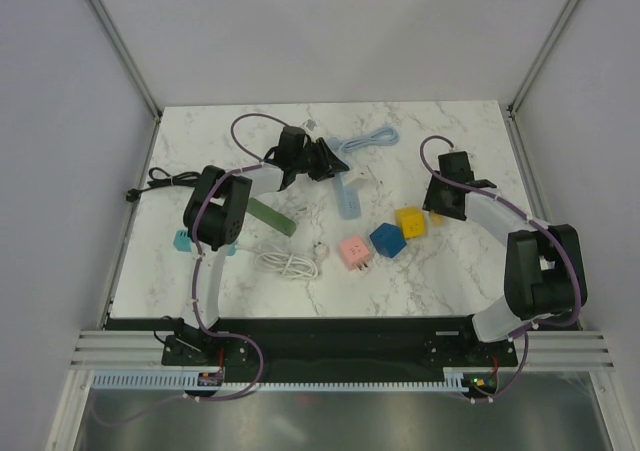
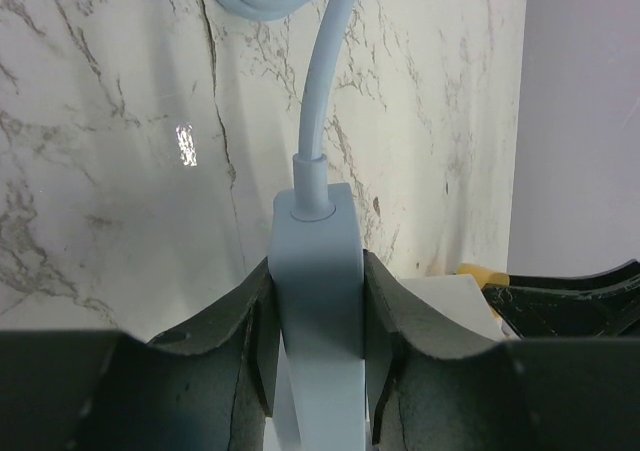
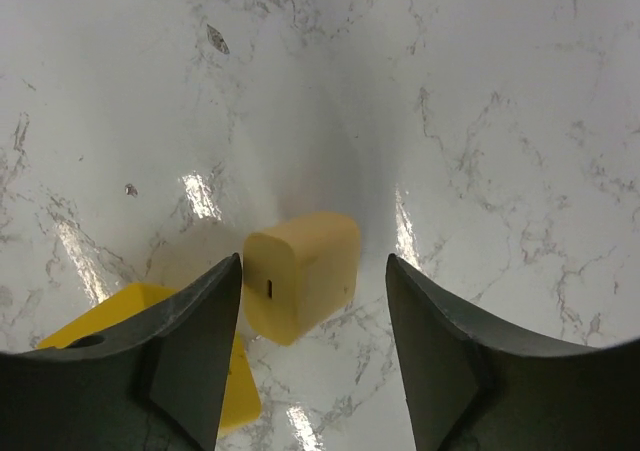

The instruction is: Pull the plug off the socket

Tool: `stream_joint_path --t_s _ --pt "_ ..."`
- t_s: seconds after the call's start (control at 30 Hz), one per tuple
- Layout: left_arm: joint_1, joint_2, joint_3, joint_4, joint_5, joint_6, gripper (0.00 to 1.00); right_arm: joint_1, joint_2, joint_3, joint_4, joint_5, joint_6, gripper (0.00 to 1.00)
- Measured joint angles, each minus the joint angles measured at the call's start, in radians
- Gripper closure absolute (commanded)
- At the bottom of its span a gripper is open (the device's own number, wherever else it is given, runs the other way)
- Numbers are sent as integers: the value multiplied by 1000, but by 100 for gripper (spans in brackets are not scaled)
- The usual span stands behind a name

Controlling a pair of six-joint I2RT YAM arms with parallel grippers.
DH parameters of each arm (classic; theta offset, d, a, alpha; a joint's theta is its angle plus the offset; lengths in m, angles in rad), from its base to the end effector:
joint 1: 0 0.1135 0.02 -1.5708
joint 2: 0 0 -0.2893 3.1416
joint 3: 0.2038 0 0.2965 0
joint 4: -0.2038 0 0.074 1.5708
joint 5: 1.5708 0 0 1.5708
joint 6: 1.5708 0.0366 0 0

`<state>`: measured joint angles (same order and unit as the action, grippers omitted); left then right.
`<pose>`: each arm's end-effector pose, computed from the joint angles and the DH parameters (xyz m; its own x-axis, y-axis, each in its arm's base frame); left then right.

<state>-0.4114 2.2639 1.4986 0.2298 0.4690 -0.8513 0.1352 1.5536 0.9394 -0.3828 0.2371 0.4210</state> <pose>0.4952 -0.2341 0.1238 -0.8445 -0.3635 -0.3933 0.1181 0.5898 -0.7988 0.3444 0.0382 0.1924 -0.7614 0.2973 -0.5760 0.3358 0.9410 0.0418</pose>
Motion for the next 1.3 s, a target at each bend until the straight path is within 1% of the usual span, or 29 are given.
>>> stream_joint_path --t_s 0.03,0.1,0.13,0.17,0.3,0.4,0.6,0.67,0.8,0.93,1.13,1.3 --pt "0 0 0 2 3 0 98 0 0 0 2 -1 -3 25" --pt "1 0 0 3 6 1 98 0 0 1 5 0 -5 20" --pt "2 0 0 3 6 1 98 0 0 2 5 0 -8 15" --pt "2 1 0 4 8 1 98 0 0 5 3 0 -13 13" --pt "2 1 0 4 12 1 98 0 -1 40 3 -6 -25 10" --pt "2 1 0 4 15 1 98 0 -1 79 12 -32 -25 2" --pt "2 2 0 4 23 2 98 30 3 113 99 -134 -19 2" --pt "3 4 0 6 31 2 98 61 20 133 121 -156 -20 2" --pt "5 9 0 8 41 2 98 149 105 204 175 -201 -28 2" --pt "6 10 0 9 43 2 98 207 158 212 251 -278 -28 2" --pt "11 17 3 2 55 2 98 215 219 212 346 -388 -15 2" --pt "17 18 14 -14 58 10 98 217 237 212 404 -433 -5 3"
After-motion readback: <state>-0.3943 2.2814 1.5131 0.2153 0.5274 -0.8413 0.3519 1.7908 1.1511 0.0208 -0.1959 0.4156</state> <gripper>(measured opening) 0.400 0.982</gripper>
